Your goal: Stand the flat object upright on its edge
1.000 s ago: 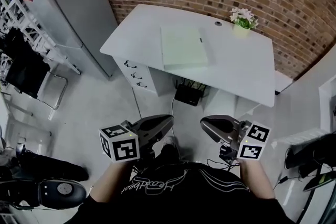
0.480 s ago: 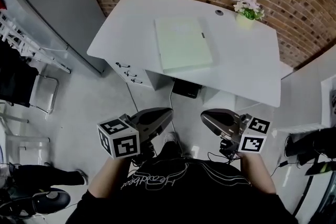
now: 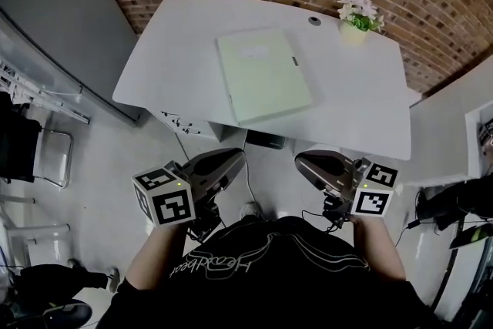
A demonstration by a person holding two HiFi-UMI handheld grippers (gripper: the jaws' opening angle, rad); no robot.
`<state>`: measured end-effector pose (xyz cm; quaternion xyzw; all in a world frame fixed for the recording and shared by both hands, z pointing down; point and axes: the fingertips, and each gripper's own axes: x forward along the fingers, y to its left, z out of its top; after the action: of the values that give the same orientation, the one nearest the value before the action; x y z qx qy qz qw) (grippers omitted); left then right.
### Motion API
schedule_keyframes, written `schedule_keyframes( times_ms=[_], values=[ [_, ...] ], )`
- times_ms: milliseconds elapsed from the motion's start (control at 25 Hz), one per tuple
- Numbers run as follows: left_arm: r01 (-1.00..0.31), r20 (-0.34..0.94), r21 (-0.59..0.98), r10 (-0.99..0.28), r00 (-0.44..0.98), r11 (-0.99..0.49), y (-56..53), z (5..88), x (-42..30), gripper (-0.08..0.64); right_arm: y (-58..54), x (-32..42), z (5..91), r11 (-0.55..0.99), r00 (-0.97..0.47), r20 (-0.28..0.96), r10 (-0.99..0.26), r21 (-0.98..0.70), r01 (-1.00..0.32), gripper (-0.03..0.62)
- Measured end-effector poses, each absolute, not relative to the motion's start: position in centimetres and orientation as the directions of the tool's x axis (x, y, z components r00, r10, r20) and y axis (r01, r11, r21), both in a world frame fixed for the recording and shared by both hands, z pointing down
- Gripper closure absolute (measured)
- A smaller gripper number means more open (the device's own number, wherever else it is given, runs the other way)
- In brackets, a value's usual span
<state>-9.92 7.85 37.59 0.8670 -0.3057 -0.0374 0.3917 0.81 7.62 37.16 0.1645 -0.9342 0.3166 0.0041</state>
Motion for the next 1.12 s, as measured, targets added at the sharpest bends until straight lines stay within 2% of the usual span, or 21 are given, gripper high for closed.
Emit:
schedule_keyframes(
  times_ms=[400,440,680,1120],
  values=[
    [-0.522,0.209,0.742,-0.594,0.777,-0.421,3.2,40.9,-12.1,0.554,3.7,3.0,39.2,0.716,-0.921,0.142,-0.363,-0.590,-0.373,0.568],
    [-0.520,0.210,0.745,-0.593,0.777,-0.418,2.7,41.1,-12.1,0.541,2.9,3.3,39.2,0.712,-0.920,0.137,-0.368,-0.595,-0.373,0.551],
    [-0.537,0.238,0.758,-0.608,0.757,-0.371,-1.3,41.9,-12.2,0.485,-3.9,5.2,38.7,0.679,-0.906,0.100,-0.412,-0.629,-0.378,0.551],
    [-0.660,0.369,0.720,-0.687,0.626,-0.214,-10.0,45.4,-14.5,0.356,-14.1,5.7,40.4,0.689,-0.905,0.184,-0.383,-0.596,-0.413,0.517]
  ],
)
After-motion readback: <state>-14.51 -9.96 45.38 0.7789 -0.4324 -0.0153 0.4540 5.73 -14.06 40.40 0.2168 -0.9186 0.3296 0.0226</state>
